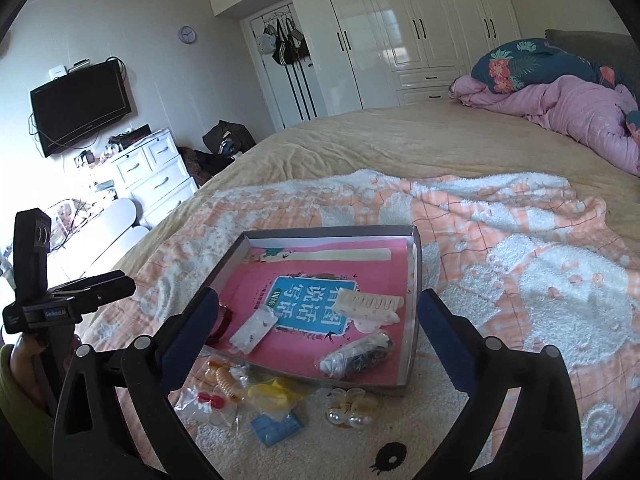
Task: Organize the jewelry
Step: 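Withdraw both open tools from the gray box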
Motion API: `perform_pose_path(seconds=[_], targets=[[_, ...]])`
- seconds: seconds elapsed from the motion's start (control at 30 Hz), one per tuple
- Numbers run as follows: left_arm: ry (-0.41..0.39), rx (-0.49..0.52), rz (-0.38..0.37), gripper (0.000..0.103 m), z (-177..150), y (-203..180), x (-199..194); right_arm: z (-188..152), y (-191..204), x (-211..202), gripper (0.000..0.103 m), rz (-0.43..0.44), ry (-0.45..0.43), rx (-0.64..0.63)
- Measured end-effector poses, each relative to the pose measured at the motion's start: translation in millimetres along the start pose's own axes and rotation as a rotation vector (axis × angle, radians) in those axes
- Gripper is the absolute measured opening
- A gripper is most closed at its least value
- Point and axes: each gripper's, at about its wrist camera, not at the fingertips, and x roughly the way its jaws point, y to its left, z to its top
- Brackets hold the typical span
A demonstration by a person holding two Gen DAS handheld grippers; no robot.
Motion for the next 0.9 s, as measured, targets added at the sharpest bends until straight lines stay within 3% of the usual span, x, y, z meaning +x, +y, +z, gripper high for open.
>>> perform_pose_path(seconds=[0.33, 0.9], targets=[[-0.024, 0.020, -0.029, 0.094, -9.7, -15.1, -23.0, -8.1, 17.6, -25.2, 0.099, 0.008, -0.008, -0.044], [0.014, 0.053, -0.021, 0.094, -37.9, -25.7, -35.9, -24.4, 33.1, -43.7, 0.099, 0.024, 0.013, -0.079]])
